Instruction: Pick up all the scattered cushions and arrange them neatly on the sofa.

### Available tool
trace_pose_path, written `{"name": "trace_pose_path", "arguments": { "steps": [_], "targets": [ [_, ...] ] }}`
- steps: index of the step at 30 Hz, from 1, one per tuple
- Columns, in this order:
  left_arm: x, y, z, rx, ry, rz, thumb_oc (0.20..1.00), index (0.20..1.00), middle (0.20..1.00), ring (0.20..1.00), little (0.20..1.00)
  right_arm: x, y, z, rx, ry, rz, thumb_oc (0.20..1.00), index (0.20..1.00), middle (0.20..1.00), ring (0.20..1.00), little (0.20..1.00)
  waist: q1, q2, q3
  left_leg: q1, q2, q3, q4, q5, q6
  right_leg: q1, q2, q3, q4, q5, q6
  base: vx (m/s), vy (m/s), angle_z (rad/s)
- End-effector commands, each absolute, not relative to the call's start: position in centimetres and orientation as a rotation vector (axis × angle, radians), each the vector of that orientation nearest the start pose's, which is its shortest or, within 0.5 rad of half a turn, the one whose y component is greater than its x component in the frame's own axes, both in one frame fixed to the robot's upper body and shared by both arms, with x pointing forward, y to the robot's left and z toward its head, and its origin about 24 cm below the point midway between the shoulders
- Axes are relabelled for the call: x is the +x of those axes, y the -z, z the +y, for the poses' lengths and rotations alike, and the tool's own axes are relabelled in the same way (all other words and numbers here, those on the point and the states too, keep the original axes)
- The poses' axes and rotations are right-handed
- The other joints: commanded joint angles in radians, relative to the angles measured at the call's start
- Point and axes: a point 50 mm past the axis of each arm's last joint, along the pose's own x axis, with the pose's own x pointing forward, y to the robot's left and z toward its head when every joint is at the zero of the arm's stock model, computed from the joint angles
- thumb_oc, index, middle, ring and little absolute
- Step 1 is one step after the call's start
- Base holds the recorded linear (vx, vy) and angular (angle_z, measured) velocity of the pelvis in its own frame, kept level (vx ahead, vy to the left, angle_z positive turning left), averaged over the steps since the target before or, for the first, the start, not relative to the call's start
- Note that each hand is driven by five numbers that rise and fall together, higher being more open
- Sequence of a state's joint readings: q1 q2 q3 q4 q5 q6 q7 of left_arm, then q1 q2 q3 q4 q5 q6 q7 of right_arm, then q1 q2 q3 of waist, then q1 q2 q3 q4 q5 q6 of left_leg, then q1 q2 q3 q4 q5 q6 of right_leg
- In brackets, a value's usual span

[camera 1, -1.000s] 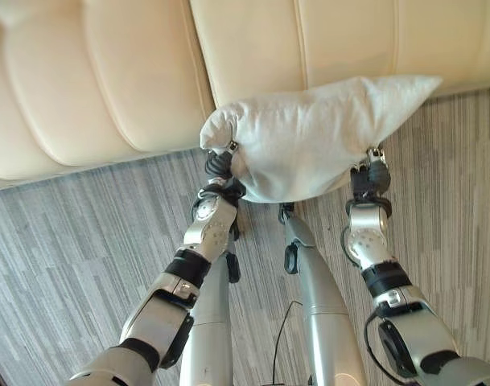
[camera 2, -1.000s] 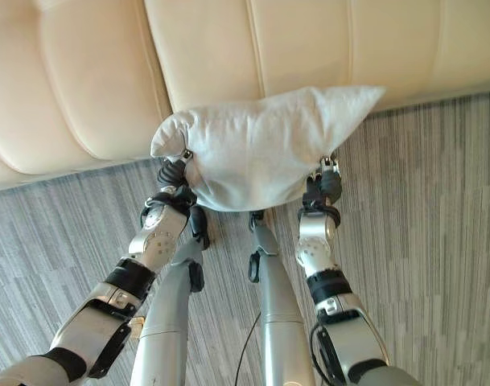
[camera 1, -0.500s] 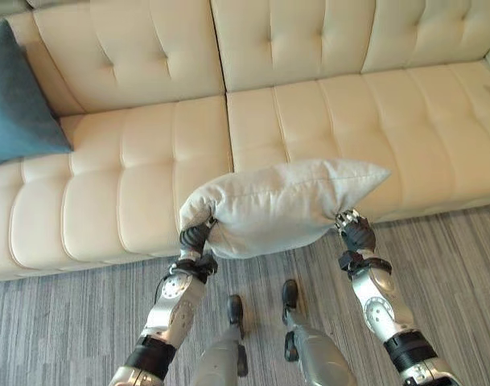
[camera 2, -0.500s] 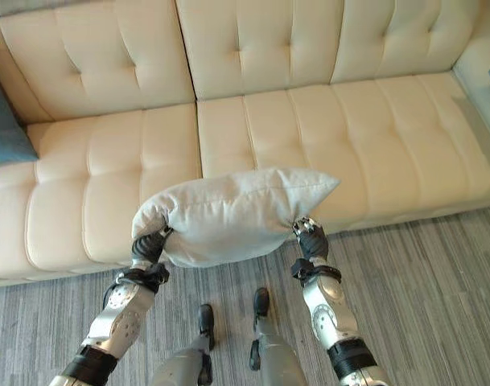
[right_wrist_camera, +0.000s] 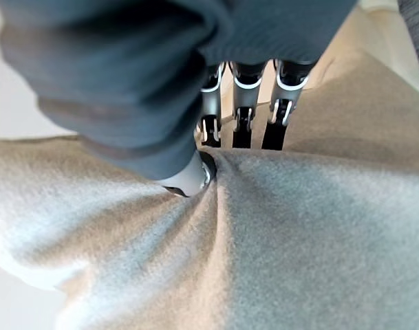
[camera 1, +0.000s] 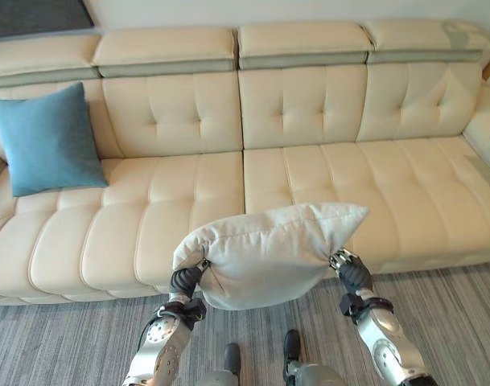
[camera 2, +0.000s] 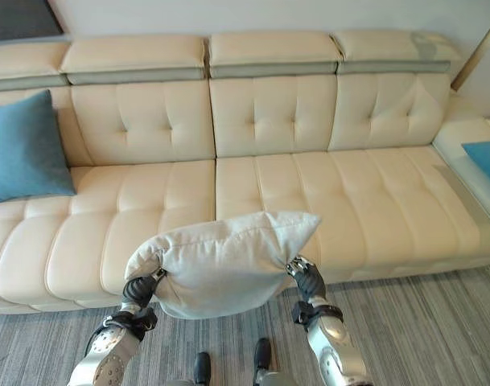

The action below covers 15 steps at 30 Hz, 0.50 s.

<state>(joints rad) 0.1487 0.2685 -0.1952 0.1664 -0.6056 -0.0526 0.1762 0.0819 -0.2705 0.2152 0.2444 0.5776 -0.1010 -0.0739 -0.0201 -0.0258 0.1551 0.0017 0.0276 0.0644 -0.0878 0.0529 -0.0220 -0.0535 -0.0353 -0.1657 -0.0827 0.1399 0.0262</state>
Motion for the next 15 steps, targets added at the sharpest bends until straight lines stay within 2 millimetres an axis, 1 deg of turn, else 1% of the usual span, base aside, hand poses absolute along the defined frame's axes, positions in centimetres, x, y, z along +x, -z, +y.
{"name": "trace_pose_path", "arguments": {
  "steps": [1,2,3,4,5,6,7,8,9,10,11,12,13,14,15],
  "targets": [
    [22.9,-0.8,16.6,-0.315,-0.027,0.142,0.2,0.2,0.2,0.2,0.2,24.1,-2.1,-16.8,0.247,-0.063,0.044,0.2,0.2,0.2,0.2,0.2,0.013,-0.006,-0.004,0.025,0.062,-0.012,0.132,-0.03,-0.061,0.079,0.01,0.027,0.098,-0.22,0.031,0.01,-0.304,0.07],
    [22.8,-0.7,16.7,-0.325,-0.038,0.148,0.2,0.2,0.2,0.2,0.2,24.0,-1.9,-16.9,0.236,-0.054,0.05,0.2,0.2,0.2,0.2,0.2,0.017,-0.013,0.011,-0.008,0.063,-0.027,0.214,-0.031,-0.056,0.09,0.015,0.025,0.103,-0.226,0.021,0.0,-0.299,0.22],
    [22.7,-0.7,16.8,-0.331,-0.05,0.149,0.2,0.2,0.2,0.2,0.2,23.9,-1.8,-17.0,0.219,-0.046,0.059,0.2,0.2,0.2,0.2,0.2,0.027,-0.018,0.033,-0.055,0.055,-0.048,0.328,-0.027,-0.049,0.1,0.019,0.021,0.11,-0.233,0.01,-0.02,-0.243,0.21],
    [22.6,-0.6,16.9,-0.34,-0.059,0.152,0.2,0.2,0.2,0.2,0.2,23.8,-1.7,-17.2,0.211,-0.041,0.064,0.2,0.2,0.2,0.2,0.2,0.036,-0.019,0.05,-0.09,0.043,-0.065,0.392,-0.014,-0.039,0.102,0.021,0.016,0.116,-0.238,0.006,-0.02,-0.284,0.32],
    [22.4,-0.4,17.0,-0.347,-0.069,0.162,0.2,0.2,0.2,0.2,0.2,23.4,-1.1,-17.5,0.19,-0.021,0.088,0.2,0.2,0.2,0.2,0.2,0.048,-0.025,0.075,-0.185,0.021,-0.082,0.543,0.006,-0.023,0.108,0.023,0.001,0.126,-0.255,-0.003,-0.01,-0.184,0.18],
    [22.4,-0.4,17.0,-0.347,-0.069,0.162,0.2,0.2,0.2,0.2,0.2,23.4,-1.1,-17.5,0.19,-0.021,0.088,0.2,0.2,0.2,0.2,0.2,0.046,-0.023,0.074,-0.19,0.022,-0.085,0.549,0.004,-0.024,0.106,0.025,-0.001,0.127,-0.256,-0.003,0.03,-0.156,0.25],
    [22.2,-0.2,16.9,-0.342,-0.072,0.172,0.2,0.2,0.2,0.2,0.2,23.3,-0.8,-17.5,0.188,-0.007,0.104,0.2,0.2,0.2,0.2,0.2,0.054,-0.024,0.076,-0.221,-0.008,-0.105,0.569,-0.006,-0.02,0.106,0.024,-0.003,0.133,-0.265,-0.004,0.08,-0.053,0.16],
    [22.3,-0.2,17.0,-0.336,-0.075,0.172,0.2,0.2,0.2,0.2,0.2,23.5,-0.7,-17.6,0.161,0.0,0.108,0.2,0.2,0.2,0.2,0.2,0.055,-0.027,0.072,-0.284,-0.056,-0.101,0.521,-0.044,-0.011,0.103,0.021,-0.006,0.128,-0.262,0.001,0.14,-0.074,0.11],
    [22.2,-0.2,17.1,-0.324,-0.071,0.174,0.2,0.2,0.2,0.2,0.2,23.6,-0.9,-17.7,0.157,0.0,0.103,0.2,0.2,0.2,0.2,0.2,0.053,-0.028,0.063,-0.302,-0.051,-0.073,0.445,-0.04,-0.007,0.108,0.022,-0.015,0.115,-0.264,0.004,0.17,-0.056,0.27],
    [22.1,-0.2,17.1,-0.314,-0.063,0.177,0.2,0.2,0.2,0.2,0.2,23.5,-0.9,-17.5,0.159,-0.008,0.101,0.2,0.2,0.2,0.2,0.2,0.062,-0.033,0.058,-0.302,-0.052,-0.062,0.383,-0.029,-0.007,0.113,0.023,-0.015,0.106,-0.268,0.005,0.19,-0.014,0.15],
    [22.0,-0.1,17.0,-0.302,-0.064,0.181,0.2,0.2,0.2,0.2,0.2,23.6,-1.1,-17.3,0.151,-0.011,0.092,0.2,0.2,0.2,0.2,0.2,0.064,-0.023,0.056,-0.303,-0.053,-0.059,0.275,0.023,-0.022,0.115,0.037,-0.017,0.097,-0.269,0.006,0.21,0.019,-0.04],
    [22.1,-0.2,17.0,-0.295,-0.06,0.179,0.2,0.2,0.2,0.2,0.2,23.7,-1.0,-17.3,0.134,-0.015,0.093,0.2,0.2,0.2,0.2,0.2,0.071,-0.018,0.055,-0.294,-0.054,-0.077,0.177,0.075,-0.035,0.123,0.045,-0.017,0.089,-0.267,0.008,0.23,0.044,-0.16],
    [22.1,-0.2,17.1,-0.281,-0.063,0.175,0.2,0.2,0.2,0.2,0.2,23.8,-1.2,-17.2,0.122,-0.017,0.089,0.2,0.2,0.2,0.2,0.2,0.074,-0.014,0.054,-0.277,-0.055,-0.091,0.09,0.11,-0.048,0.135,0.053,-0.015,0.078,-0.269,0.01,0.24,0.059,0.15],
    [22.2,-0.3,17.0,-0.285,-0.069,0.171,0.2,0.2,0.2,0.2,0.2,24.0,-1.2,-17.1,0.11,-0.02,0.087,0.2,0.2,0.2,0.2,0.2,0.073,-0.008,0.049,-0.278,-0.046,-0.096,0.001,0.132,-0.063,0.142,0.06,-0.017,0.067,-0.275,0.011,0.37,0.124,0.13],
    [22.3,-0.3,17.1,-0.287,-0.085,0.17,0.2,0.2,0.2,0.2,0.2,24.4,-1.3,-17.0,0.089,-0.023,0.086,0.2,0.2,0.2,0.2,0.2,0.065,-0.002,0.043,-0.317,-0.041,-0.074,0.001,0.115,-0.084,0.183,0.062,-0.019,0.04,-0.277,0.015,0.49,0.166,0.07]
  ]
}}
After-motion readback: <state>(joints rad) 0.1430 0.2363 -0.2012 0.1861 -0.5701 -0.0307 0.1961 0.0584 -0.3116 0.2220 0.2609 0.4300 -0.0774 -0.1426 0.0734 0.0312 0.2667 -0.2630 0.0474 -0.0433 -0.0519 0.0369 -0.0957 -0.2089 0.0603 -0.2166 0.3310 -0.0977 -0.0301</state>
